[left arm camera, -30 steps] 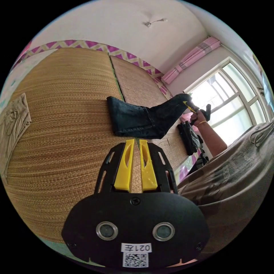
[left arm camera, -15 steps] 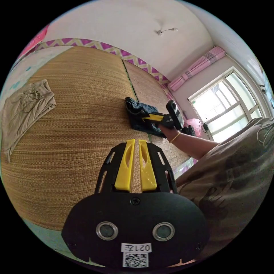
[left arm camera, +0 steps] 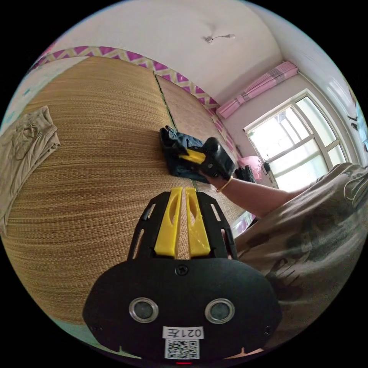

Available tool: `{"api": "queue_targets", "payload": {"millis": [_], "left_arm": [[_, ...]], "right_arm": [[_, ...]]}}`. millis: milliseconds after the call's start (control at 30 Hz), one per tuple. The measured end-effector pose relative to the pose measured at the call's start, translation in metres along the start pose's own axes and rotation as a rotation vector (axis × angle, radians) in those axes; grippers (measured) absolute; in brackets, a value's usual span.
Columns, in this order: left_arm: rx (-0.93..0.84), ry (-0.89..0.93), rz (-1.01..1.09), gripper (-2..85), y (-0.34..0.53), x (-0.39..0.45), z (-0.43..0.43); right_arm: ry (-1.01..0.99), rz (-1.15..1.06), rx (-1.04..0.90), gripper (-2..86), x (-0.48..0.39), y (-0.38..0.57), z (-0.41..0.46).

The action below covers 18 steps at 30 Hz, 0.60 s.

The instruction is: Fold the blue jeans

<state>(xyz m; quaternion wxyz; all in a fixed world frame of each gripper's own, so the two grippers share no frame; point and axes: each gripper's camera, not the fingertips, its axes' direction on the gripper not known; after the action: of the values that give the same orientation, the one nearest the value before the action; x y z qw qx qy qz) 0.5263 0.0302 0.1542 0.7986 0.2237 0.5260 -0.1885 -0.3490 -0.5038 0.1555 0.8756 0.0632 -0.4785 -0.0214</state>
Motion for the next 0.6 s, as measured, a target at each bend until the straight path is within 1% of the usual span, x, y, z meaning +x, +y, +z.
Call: {"api": "queue_targets", "payload": {"millis": [33, 67, 100, 133, 200, 233, 300, 333, 400, 433, 500, 533, 567, 600], "left_arm": [[-0.004, 0.005, 0.007, -0.9, -0.008, 0.000, 0.004], [-0.004, 0.014, 0.016, -0.8, -0.017, 0.000, 0.006], [-0.002, 0.018, 0.020, -0.7, -0.022, 0.001, 0.008], [0.000, 0.023, 0.029, -0.6, -0.032, 0.000, 0.011], [-0.001, 0.038, 0.039, -0.1, -0.050, -0.002, 0.020], [-0.001, 0.055, 0.043, 0.3, -0.065, -0.005, 0.029], [0.007, 0.084, 0.046, 1.4, -0.090, -0.008, 0.043], [0.015, 0.102, 0.049, 2.5, -0.110, -0.010, 0.053], [0.028, 0.115, 0.052, 3.8, -0.142, -0.012, 0.069], [0.047, 0.104, 0.040, 4.5, -0.163, -0.015, 0.078], [0.082, 0.092, -0.017, 5.8, -0.190, -0.028, 0.091], [0.084, 0.100, -0.089, 7.1, -0.206, -0.046, 0.102], [0.088, 0.126, -0.182, 8.7, -0.217, -0.069, 0.113], [0.086, 0.144, -0.230, 9.5, -0.220, -0.082, 0.118]], "right_arm": [[0.021, 0.007, 0.012, 7.4, -0.001, 0.002, 0.001], [-0.041, 0.035, 0.021, 8.6, 0.009, 0.006, 0.001], [-0.167, 0.107, 0.025, 9.4, 0.031, 0.015, 0.002], [-0.247, 0.135, 0.041, 9.8, 0.043, 0.021, 0.003], [-0.577, 0.187, 0.087, 9.4, 0.082, 0.053, 0.016], [-0.632, 0.188, 0.078, 9.1, 0.090, 0.061, 0.023], [-0.740, 0.235, 0.115, 4.4, 0.127, 0.103, 0.045], [-0.736, 0.291, 0.139, 4.3, 0.140, 0.117, 0.050], [-0.667, 0.531, 0.178, 5.0, 0.191, 0.179, 0.077], [-0.637, 0.587, 0.165, 5.3, 0.203, 0.195, 0.087], [-0.529, 0.769, 0.103, 6.9, 0.246, 0.270, 0.139], [-0.523, 0.806, 0.076, 7.2, 0.256, 0.289, 0.156], [-0.575, 0.868, 0.020, 7.7, 0.273, 0.328, 0.196], [-0.714, 0.936, -0.013, 8.2, 0.287, 0.368, 0.240]]}}
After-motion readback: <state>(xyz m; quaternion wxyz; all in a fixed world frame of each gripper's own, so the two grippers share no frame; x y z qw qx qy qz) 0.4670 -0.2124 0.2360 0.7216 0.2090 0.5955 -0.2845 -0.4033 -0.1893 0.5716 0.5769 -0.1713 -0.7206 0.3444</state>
